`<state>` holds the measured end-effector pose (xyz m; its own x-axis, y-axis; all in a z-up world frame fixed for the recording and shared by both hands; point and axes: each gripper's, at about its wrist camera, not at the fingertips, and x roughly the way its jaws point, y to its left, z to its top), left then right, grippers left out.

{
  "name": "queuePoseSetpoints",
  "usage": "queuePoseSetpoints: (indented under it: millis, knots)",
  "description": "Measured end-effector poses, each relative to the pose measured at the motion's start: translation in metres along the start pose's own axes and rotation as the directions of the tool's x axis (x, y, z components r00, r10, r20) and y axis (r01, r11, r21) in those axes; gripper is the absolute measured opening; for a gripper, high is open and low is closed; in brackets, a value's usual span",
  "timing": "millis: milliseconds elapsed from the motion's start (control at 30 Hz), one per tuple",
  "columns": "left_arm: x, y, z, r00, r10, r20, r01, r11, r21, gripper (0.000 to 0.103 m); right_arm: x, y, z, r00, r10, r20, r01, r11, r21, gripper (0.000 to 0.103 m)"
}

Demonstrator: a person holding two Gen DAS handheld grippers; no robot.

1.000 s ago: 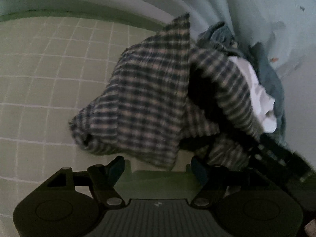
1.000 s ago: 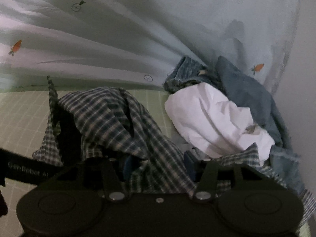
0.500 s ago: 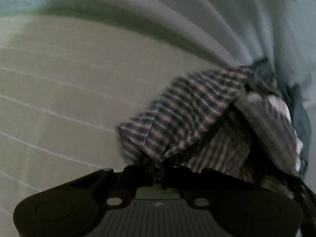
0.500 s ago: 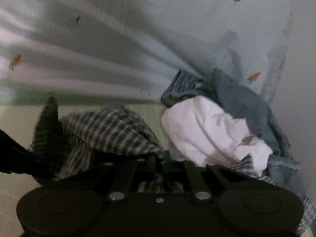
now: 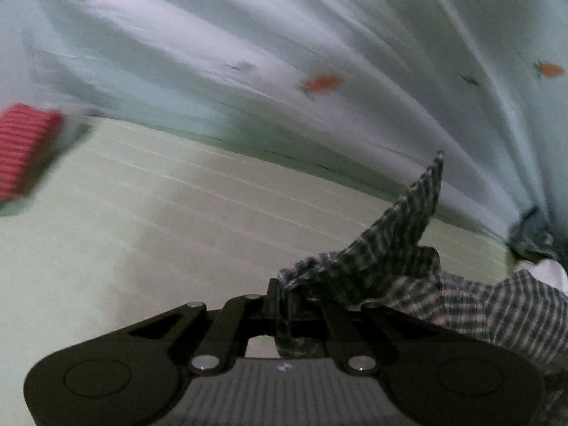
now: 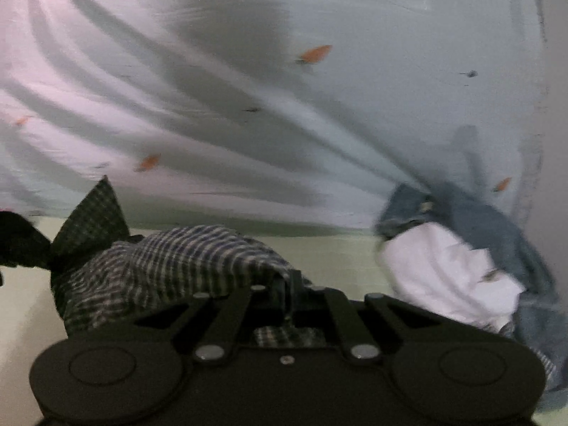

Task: Fold clothes
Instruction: 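Carry the shirt onto the open mat and lower it with both grippers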

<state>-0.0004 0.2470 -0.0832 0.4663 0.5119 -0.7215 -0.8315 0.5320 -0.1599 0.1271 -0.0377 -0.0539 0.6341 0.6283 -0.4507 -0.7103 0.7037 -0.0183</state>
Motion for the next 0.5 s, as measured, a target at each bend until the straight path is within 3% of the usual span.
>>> queuePoseSetpoints:
  millis: [267, 500]
  knots:
    - [-0.074, 0.136, -0.017, 0.982, 0.177, 0.064, -0.168, 0.977, -0.133, 0.004, -0.044, 0.094, -0.015, 0.975, 0.22, -0.017, -0.221, 0.974, -0.055, 0.003]
    - [-0.138, 0.224, 0.0, 0.936, 0.31, 0.165, -0.281, 0.944, -0.175, 0.004, -0.065, 0.183, -0.007, 0.93, 0.367, 0.006, -0.365, 0.926, -0.098, 0.003]
